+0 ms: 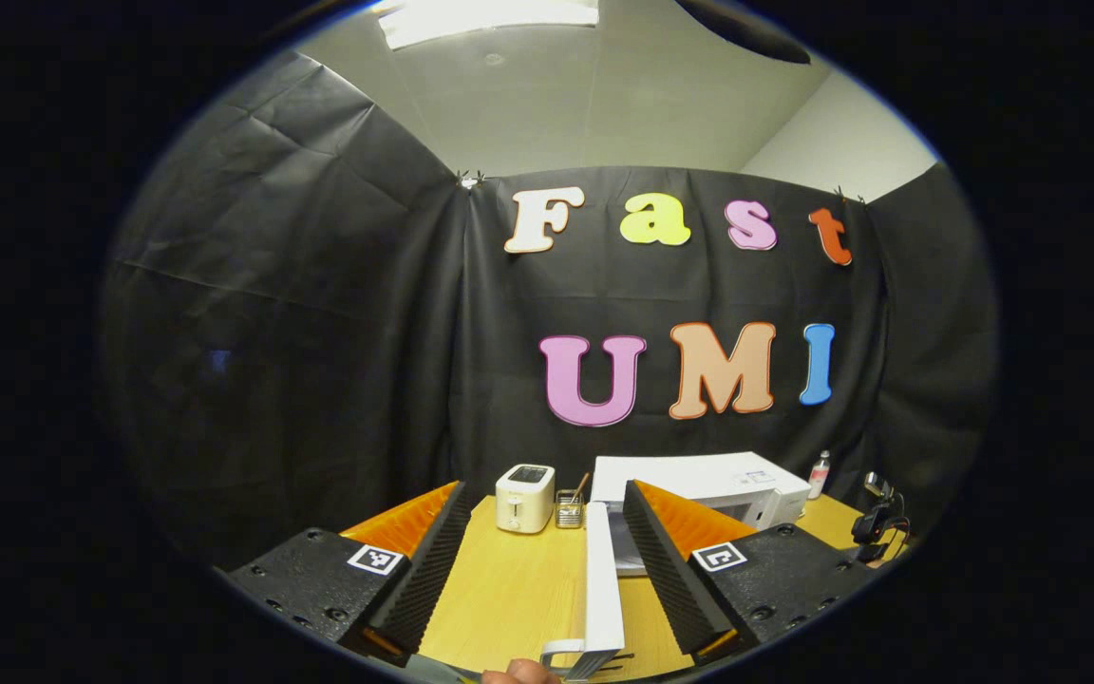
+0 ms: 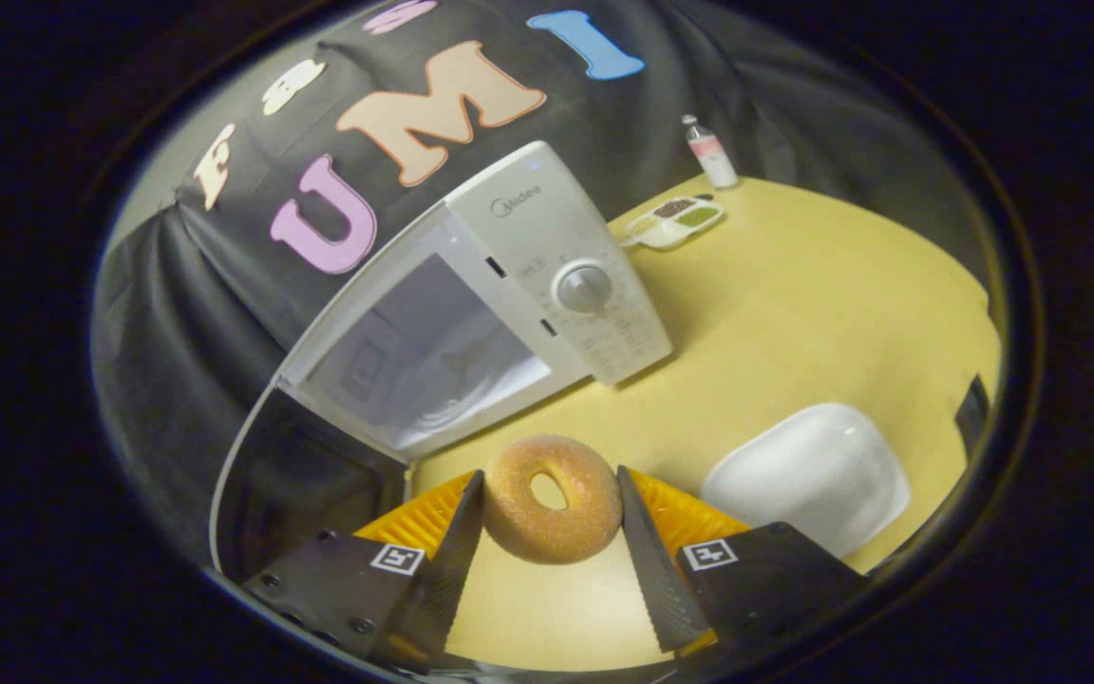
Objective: Open the microwave oven with the left hand, put the food in, and close the microwave oven.
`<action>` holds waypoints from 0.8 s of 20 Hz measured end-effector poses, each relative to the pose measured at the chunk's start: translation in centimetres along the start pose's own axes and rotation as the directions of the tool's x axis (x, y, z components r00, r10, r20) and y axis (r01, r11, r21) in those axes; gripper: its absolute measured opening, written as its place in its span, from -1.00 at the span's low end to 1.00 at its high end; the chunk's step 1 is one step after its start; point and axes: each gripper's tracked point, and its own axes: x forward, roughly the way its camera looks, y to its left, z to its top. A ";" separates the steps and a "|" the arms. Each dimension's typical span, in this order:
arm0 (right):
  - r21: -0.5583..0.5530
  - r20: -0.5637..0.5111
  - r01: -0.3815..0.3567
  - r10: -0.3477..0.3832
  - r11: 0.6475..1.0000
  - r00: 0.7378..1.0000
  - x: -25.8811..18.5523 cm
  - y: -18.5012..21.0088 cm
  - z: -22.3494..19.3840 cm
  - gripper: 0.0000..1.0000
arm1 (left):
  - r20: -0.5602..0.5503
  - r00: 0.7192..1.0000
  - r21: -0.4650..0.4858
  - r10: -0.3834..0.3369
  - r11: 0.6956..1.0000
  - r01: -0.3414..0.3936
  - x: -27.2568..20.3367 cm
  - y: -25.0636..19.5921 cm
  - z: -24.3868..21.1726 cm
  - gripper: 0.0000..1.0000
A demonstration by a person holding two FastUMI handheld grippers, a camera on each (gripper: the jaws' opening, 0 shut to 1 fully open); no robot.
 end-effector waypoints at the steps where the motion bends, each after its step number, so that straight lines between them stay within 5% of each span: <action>1: 0.021 -0.003 -0.023 0.023 1.000 1.000 0.6 1.4 0.0 0.55 | -0.004 1.000 -0.008 0.006 1.000 -0.006 -0.3 0.2 -0.1 0.89; 4: 0.062 0.001 -0.089 0.089 0.994 0.996 2.2 5.2 -0.2 0.65 | -0.004 0.999 -0.006 0.039 0.999 -0.039 -1.1 1.1 -0.1 0.89; 6: 0.111 0.011 -0.108 0.107 0.988 0.994 3.4 7.1 0.0 0.53 | -0.004 0.998 -0.004 0.056 0.998 -0.056 -1.7 1.5 -0.1 0.89; 16: 0.277 0.080 -0.090 0.071 0.957 0.994 10.0 10.8 1.7 0.52 | -0.031 0.995 -0.036 0.095 0.995 -0.096 -3.7 2.7 -1.0 0.87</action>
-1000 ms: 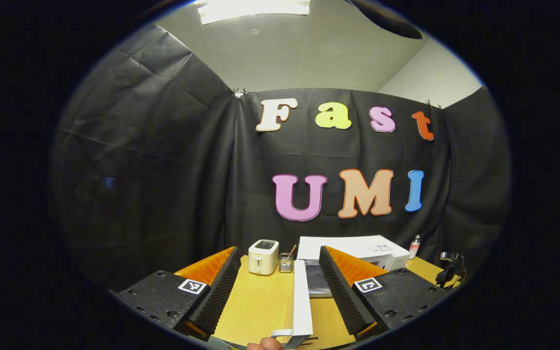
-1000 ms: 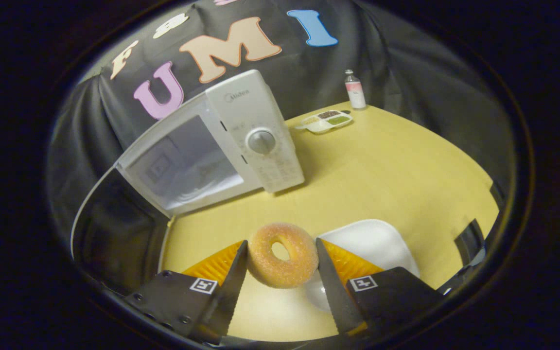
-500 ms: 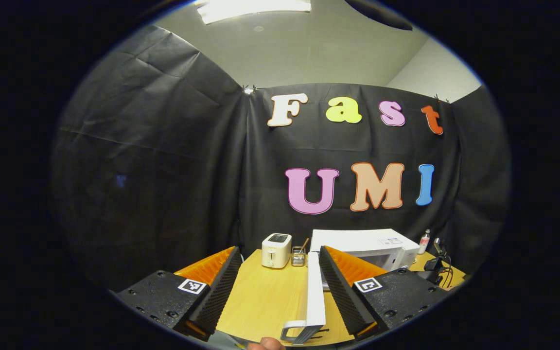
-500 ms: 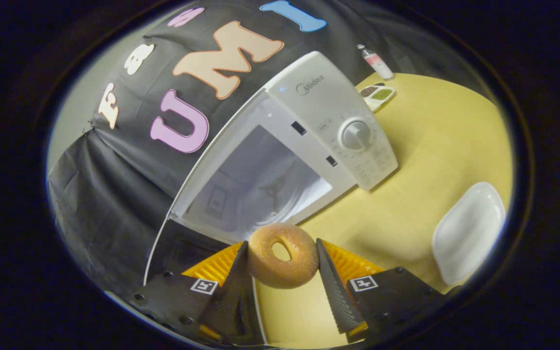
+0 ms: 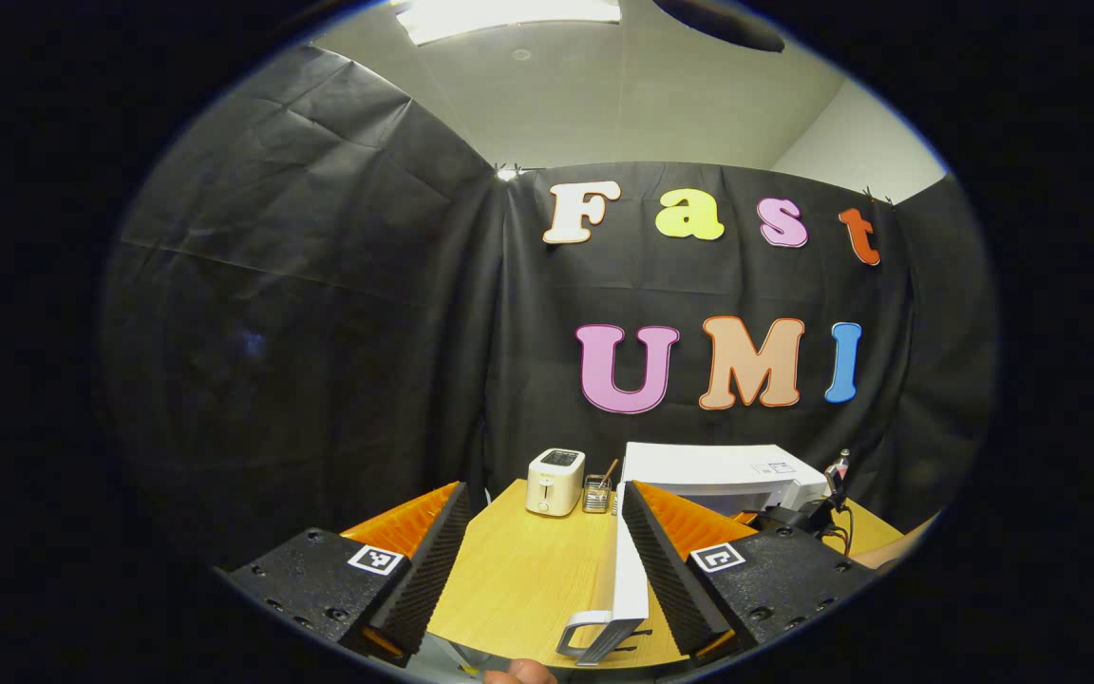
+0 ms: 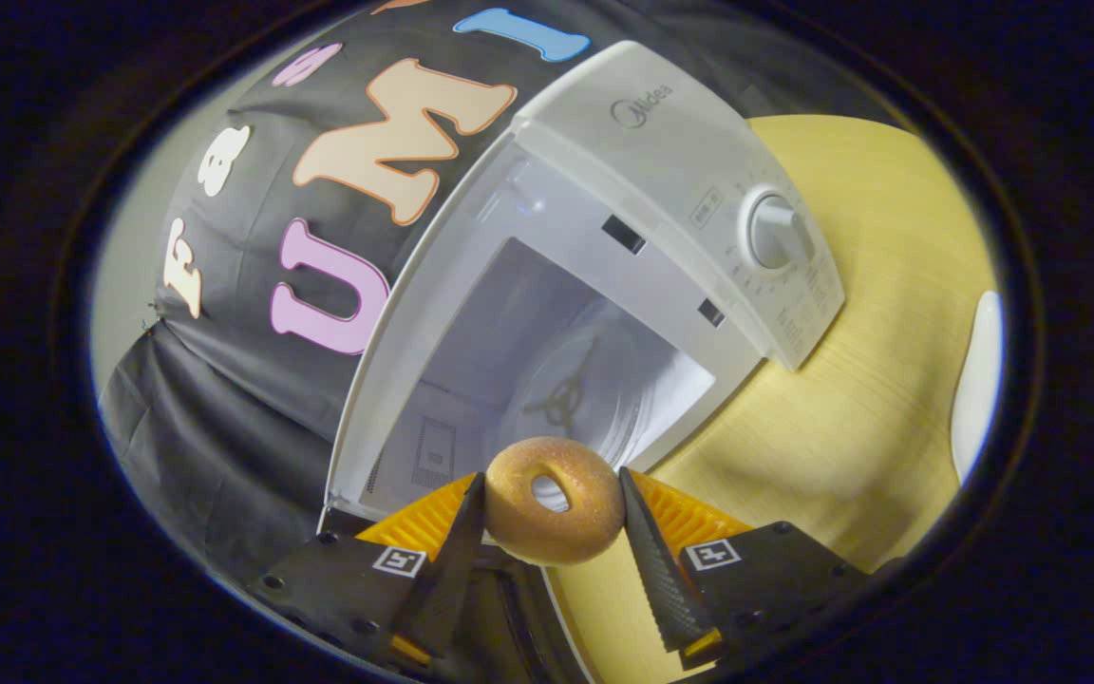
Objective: Open the microwave oven with the left hand, put the food in, and close the microwave oven.
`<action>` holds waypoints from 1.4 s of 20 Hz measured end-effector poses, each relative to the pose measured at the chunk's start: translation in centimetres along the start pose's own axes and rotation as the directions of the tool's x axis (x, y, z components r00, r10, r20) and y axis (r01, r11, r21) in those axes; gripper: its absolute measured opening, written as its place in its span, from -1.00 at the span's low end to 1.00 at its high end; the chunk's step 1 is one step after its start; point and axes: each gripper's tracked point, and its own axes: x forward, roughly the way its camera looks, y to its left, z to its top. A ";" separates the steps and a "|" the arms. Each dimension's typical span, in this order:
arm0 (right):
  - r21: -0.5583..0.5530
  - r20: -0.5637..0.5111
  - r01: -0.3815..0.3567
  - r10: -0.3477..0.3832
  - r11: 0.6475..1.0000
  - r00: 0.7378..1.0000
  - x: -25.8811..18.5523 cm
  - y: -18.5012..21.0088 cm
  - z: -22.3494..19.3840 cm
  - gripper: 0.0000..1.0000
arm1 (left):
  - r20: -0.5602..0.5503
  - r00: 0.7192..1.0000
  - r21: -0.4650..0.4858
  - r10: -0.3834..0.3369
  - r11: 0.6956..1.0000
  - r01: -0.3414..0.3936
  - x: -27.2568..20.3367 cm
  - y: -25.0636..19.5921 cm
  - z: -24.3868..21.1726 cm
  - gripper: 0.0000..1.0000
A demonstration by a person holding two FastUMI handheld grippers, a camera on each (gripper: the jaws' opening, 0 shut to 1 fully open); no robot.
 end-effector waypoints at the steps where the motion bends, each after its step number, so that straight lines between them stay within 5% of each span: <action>1: 0.009 0.004 0.005 -0.005 1.000 1.000 0.7 0.1 -0.1 0.53 | -0.006 1.000 -0.007 -0.005 1.000 0.005 -0.1 -0.2 -0.2 0.87; 5: 0.015 0.048 0.018 -0.019 1.000 0.999 3.3 0.5 -0.4 0.53 | -0.027 1.000 -0.024 -0.014 1.000 0.013 -0.1 -0.8 -0.7 0.87; 6: 0.014 0.045 0.018 -0.018 1.000 0.999 3.9 0.7 -0.7 0.67 | -0.035 0.999 -0.028 -0.026 0.999 0.025 -0.3 -1.2 -0.9 0.87; 10: -0.011 0.072 0.031 -0.030 0.999 0.997 6.3 0.8 -0.4 0.52 | -0.065 0.996 -0.036 -0.062 0.998 0.060 -0.6 -2.4 -1.8 0.88; 11: -0.004 0.081 0.035 -0.035 0.999 0.996 6.8 0.8 -0.3 0.66 | -0.076 0.995 -0.058 -0.070 0.996 0.066 -0.6 -2.8 -2.0 0.89; 14: 0.002 0.097 0.058 -0.058 0.998 0.994 8.1 0.5 -0.2 0.52 | -0.100 0.991 -0.116 -0.086 0.991 0.074 -0.7 -3.6 -2.6 0.87; 21: -0.022 0.135 0.071 -0.067 0.997 0.989 9.8 0.8 -0.2 0.68 | -0.078 0.995 -0.034 -0.054 0.998 0.051 0.1 -2.2 -1.8 0.89; 22: -0.024 0.135 0.070 -0.066 0.997 0.989 9.8 0.9 -0.2 0.52 | -0.078 0.995 -0.030 -0.058 0.998 0.056 0.1 -2.2 -1.7 0.89; 23: -0.027 0.136 0.074 -0.070 0.997 0.988 9.8 0.9 -0.2 0.68 | -0.076 0.995 -0.028 -0.063 0.998 0.061 0.1 -2.3 -1.6 0.89; 25: -0.053 0.156 0.090 -0.081 0.995 0.984 9.7 0.8 0.2 0.48 | -0.069 0.995 -0.027 -0.068 0.997 0.067 0.2 -2.6 -1.3 0.89; 28: -0.051 0.153 0.083 -0.074 0.995 0.985 9.4 1.0 0.5 0.69 | -0.063 0.994 -0.023 -0.084 0.996 0.083 0.5 -2.7 -1.5 0.87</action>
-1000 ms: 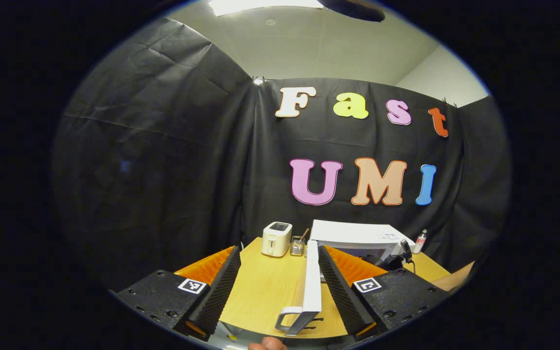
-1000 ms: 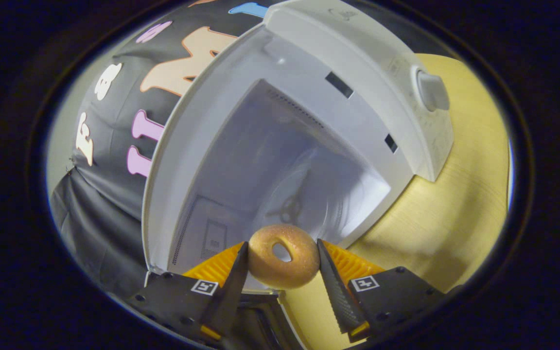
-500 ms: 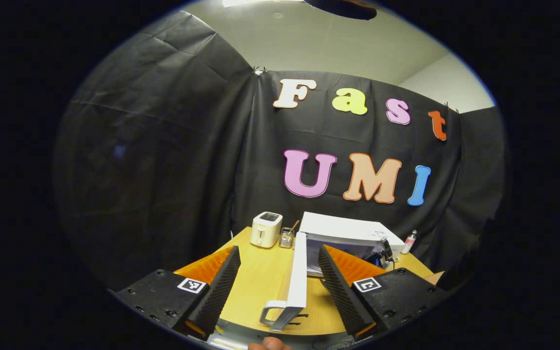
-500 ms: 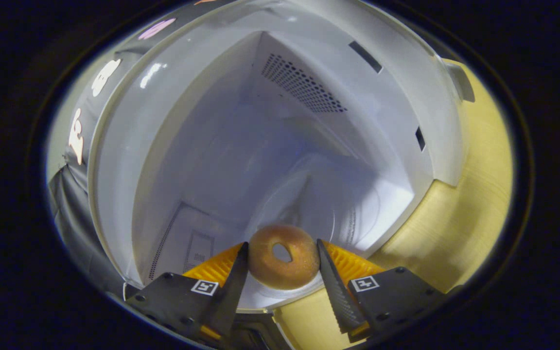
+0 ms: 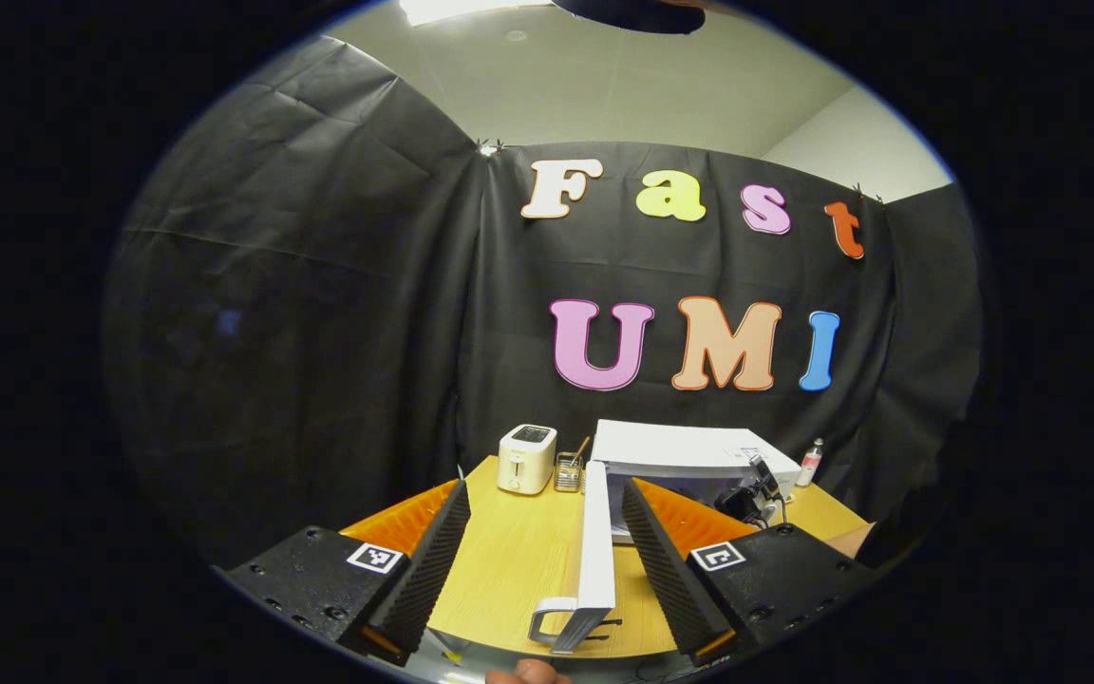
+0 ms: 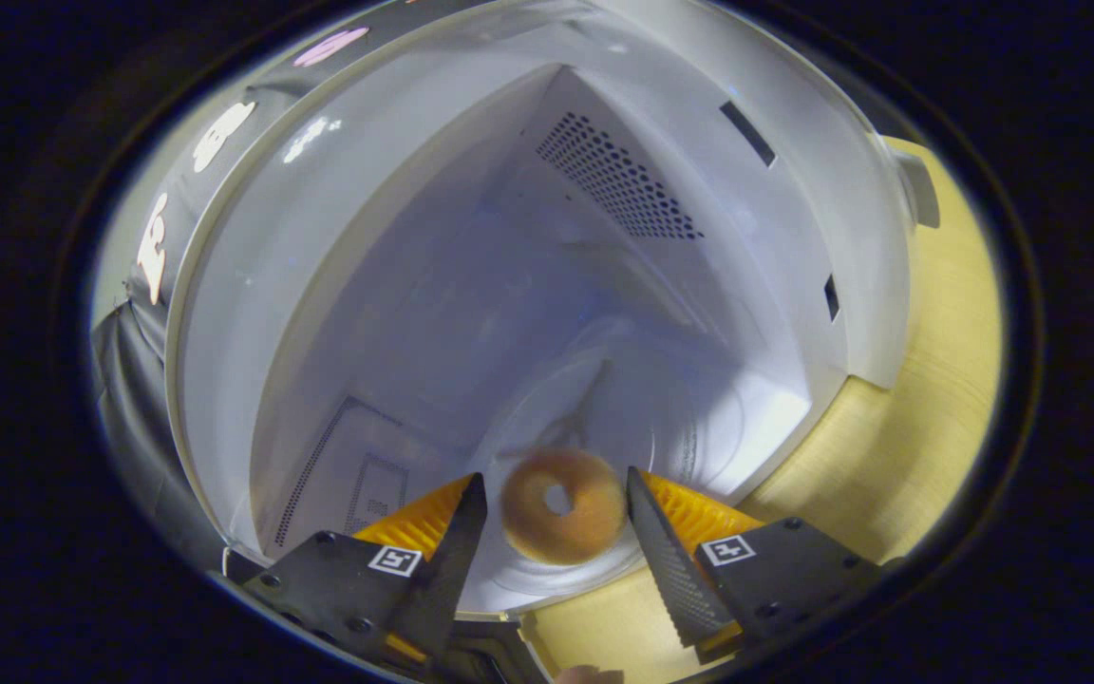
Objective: Open the microwave oven with the left hand, put the food in, and close the microwave oven.
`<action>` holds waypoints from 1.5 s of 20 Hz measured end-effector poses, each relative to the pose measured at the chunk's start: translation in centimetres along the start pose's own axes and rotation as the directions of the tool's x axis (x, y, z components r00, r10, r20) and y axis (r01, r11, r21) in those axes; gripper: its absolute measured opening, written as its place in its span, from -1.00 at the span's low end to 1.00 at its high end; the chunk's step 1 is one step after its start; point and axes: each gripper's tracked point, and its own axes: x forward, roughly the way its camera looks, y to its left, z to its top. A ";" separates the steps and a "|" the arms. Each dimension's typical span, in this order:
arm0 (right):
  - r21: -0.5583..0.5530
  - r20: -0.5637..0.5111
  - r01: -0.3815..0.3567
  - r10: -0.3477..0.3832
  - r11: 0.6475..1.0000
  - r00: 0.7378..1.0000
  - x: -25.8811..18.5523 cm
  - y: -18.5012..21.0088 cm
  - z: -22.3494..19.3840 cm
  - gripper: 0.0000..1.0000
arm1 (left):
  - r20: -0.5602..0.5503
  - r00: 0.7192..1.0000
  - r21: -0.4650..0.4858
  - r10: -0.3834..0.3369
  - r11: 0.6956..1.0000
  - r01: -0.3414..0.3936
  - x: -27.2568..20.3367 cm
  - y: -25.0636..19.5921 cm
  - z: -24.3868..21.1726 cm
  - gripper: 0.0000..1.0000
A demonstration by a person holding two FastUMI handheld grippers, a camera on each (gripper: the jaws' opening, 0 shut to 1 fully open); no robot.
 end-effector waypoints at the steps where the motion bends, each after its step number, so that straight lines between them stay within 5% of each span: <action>1: 0.000 -0.006 -0.005 0.005 1.000 1.000 0.0 0.1 0.0 0.82 | 0.003 1.000 0.001 -0.003 1.000 0.003 -0.1 0.0 0.1 0.89; 2: -0.002 -0.003 -0.006 0.006 1.000 1.000 -0.2 0.2 0.1 0.69 | 0.004 1.000 0.002 -0.006 1.000 0.006 -0.1 -0.1 0.2 0.87; 5: -0.005 0.014 -0.006 0.006 1.000 1.000 -0.6 0.2 0.8 0.69 | 0.005 1.000 0.008 -0.010 1.000 0.010 -0.1 -0.1 0.1 0.89; 6: -0.009 0.016 -0.012 0.012 1.000 1.000 -1.0 0.4 1.1 0.91 | 0.008 1.000 0.008 -0.010 1.000 0.010 -0.1 -0.1 0.2 0.89; 7: -0.020 0.014 -0.010 0.010 1.000 1.000 -1.2 0.2 1.1 0.91 | 0.009 1.000 0.006 -0.011 1.000 0.011 -0.1 -0.1 0.2 0.89; 8: -0.034 0.015 -0.011 0.011 0.999 1.000 -1.6 0.1 1.1 0.69 | 0.010 1.000 0.005 -0.013 1.000 0.013 -0.1 -0.2 0.2 0.89; 14: -0.216 0.034 -0.080 0.089 0.973 0.995 -6.1 0.6 2.6 0.69 | 0.046 0.999 0.059 -0.006 0.998 0.003 0.0 0.3 1.4 0.89; 18: -0.401 0.046 -0.138 0.170 0.906 0.984 -10.9 1.7 5.0 0.69 | 0.051 0.999 0.061 -0.019 0.998 0.015 0.3 0.0 1.6 0.87; 19: -0.447 0.062 -0.147 0.195 0.882 0.979 -12.1 2.1 6.1 0.90 | 0.048 0.999 0.059 -0.023 0.998 0.020 0.5 -0.1 1.5 0.87; 21: -0.533 0.095 -0.149 0.233 0.833 0.968 -14.6 3.0 8.2 0.91 | 0.048 0.998 0.063 -0.029 0.998 0.026 0.7 -0.2 1.3 0.89; 22: -0.570 0.112 -0.149 0.256 0.808 0.960 -16.0 3.9 9.4 0.69 | 0.049 0.998 0.064 -0.036 0.997 0.033 0.7 -0.3 1.3 0.89; 24: -0.628 0.147 -0.145 0.300 0.765 0.943 -18.6 5.6 11.8 0.69 | 0.051 0.998 0.069 -0.048 0.997 0.045 0.8 -0.6 1.4 0.87; 25: -0.651 0.166 -0.132 0.310 0.747 0.936 -20.0 6.4 13.4 0.91 | 0.047 0.998 0.065 -0.051 0.997 0.048 1.0 -0.6 0.9 0.87; 26: -0.664 0.178 -0.123 0.316 0.737 0.932 -20.9 6.9 14.5 0.91 | 0.041 0.998 0.060 -0.051 0.997 0.049 1.1 -0.4 0.6 0.89; 27: -0.681 0.190 -0.114 0.325 0.723 0.926 -22.1 7.4 15.9 0.69 | 0.037 0.998 0.051 -0.046 0.998 0.044 1.2 -0.3 0.2 0.89; 29: -0.714 0.222 -0.088 0.344 0.694 0.912 -24.4 8.3 18.5 0.69 | 0.019 0.999 0.032 -0.037 0.999 0.036 1.7 0.2 -0.8 0.89; 30: -0.728 0.239 -0.079 0.360 0.681 0.902 -25.7 8.9 19.9 0.91 | 0.004 0.999 0.019 -0.035 0.999 0.035 1.8 0.5 -1.5 0.89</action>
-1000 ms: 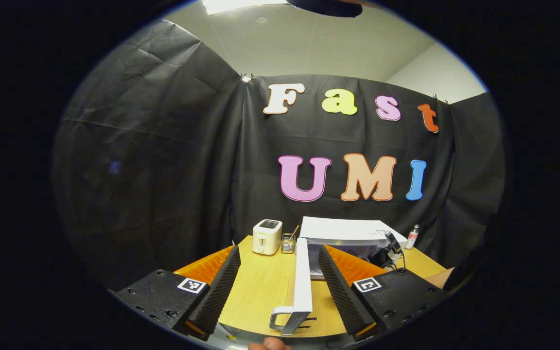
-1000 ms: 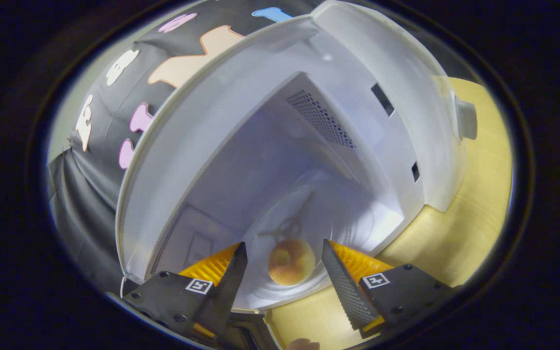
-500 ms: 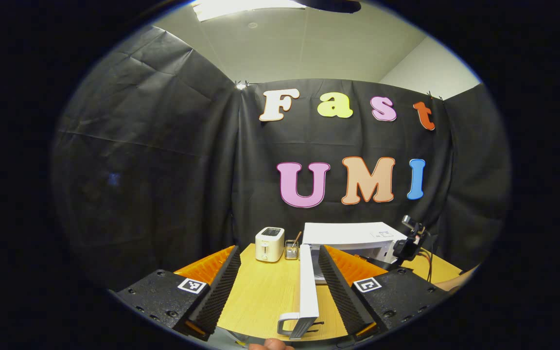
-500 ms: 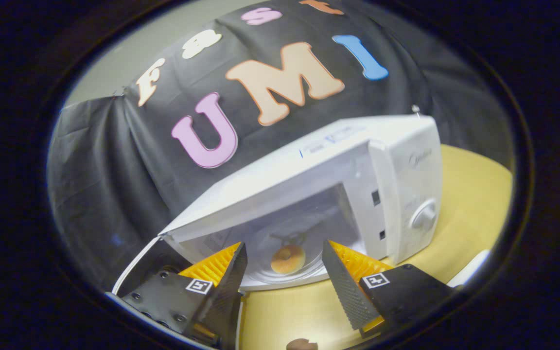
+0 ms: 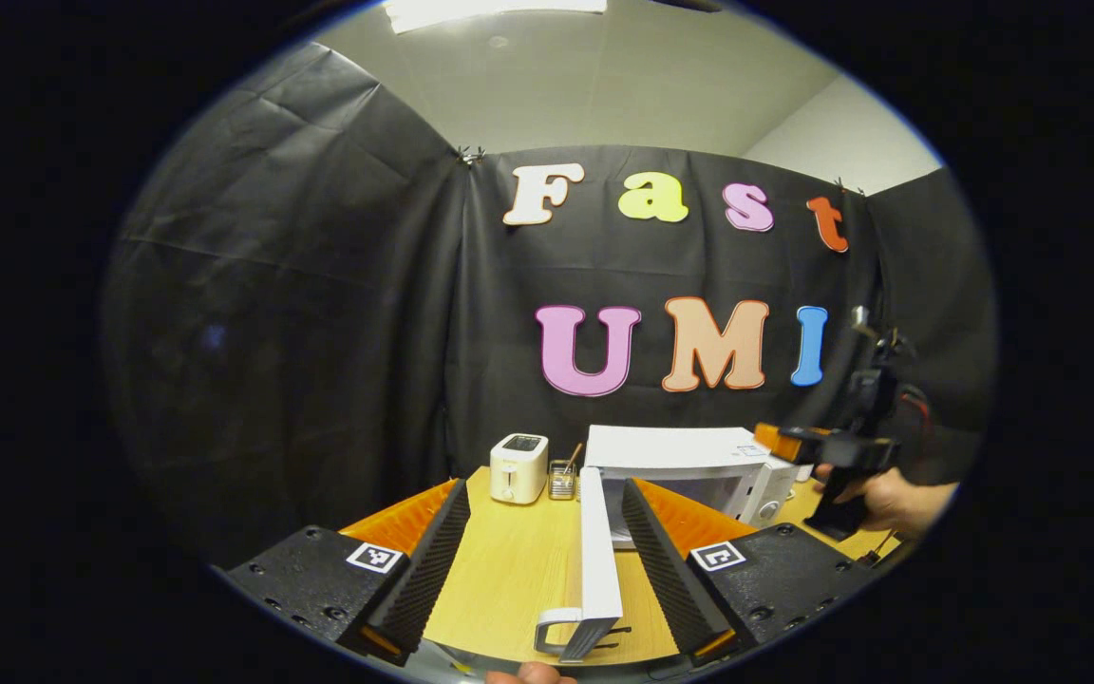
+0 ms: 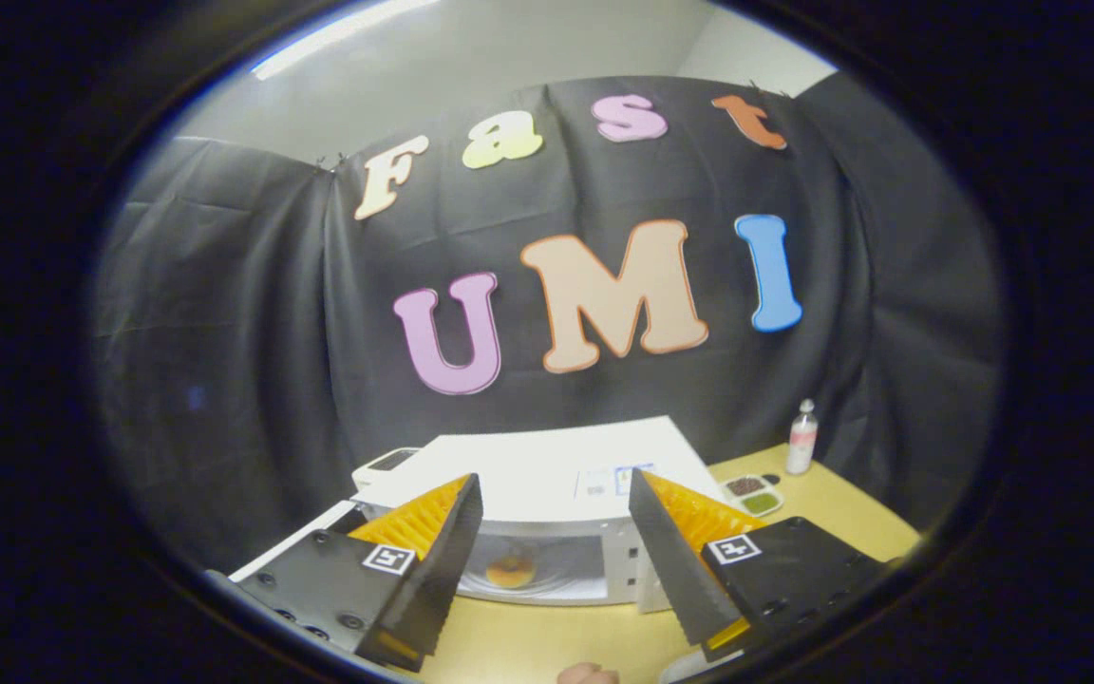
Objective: Open the microwave oven with the left hand, put the food in, and close the microwave oven.
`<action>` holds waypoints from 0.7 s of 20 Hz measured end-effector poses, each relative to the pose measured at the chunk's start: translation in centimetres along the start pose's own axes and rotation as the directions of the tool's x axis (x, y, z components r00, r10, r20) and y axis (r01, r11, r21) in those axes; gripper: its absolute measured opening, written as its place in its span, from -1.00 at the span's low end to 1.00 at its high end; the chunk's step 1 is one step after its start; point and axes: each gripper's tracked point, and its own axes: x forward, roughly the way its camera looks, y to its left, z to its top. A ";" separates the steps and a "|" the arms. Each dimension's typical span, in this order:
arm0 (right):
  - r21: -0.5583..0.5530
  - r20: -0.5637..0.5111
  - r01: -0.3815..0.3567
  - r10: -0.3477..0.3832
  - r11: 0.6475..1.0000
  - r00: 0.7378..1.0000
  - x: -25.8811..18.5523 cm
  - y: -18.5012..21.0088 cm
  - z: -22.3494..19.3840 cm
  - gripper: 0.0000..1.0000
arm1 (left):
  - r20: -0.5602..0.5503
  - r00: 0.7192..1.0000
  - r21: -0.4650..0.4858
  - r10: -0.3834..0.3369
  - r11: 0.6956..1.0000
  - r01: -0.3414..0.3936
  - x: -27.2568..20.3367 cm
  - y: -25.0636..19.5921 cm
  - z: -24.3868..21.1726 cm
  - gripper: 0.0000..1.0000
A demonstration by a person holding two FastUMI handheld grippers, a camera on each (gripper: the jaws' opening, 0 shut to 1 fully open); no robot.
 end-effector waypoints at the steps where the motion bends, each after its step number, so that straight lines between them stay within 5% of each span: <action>1: -0.007 0.015 -0.002 0.002 1.000 1.000 -0.6 -0.3 1.2 0.69 | 0.018 1.000 -0.035 -0.018 0.999 0.019 -0.1 -0.1 0.0 0.89; 4: -0.022 0.045 0.031 -0.030 0.999 0.999 -2.5 -2.7 4.2 0.69 | 0.032 0.999 -0.111 -0.028 0.993 0.031 0.2 0.8 -0.8 0.88; 9: -0.067 0.086 0.080 -0.074 0.995 0.994 -5.4 -5.8 7.2 0.69 | -0.183 0.983 -0.144 0.029 0.988 -0.056 1.6 4.5 -8.7 0.80; 14: -0.161 0.119 0.117 -0.098 0.980 0.988 -7.2 -7.3 9.4 0.69 | -0.388 0.920 -0.109 0.061 0.988 -0.111 1.8 6.3 -16.5 -0.22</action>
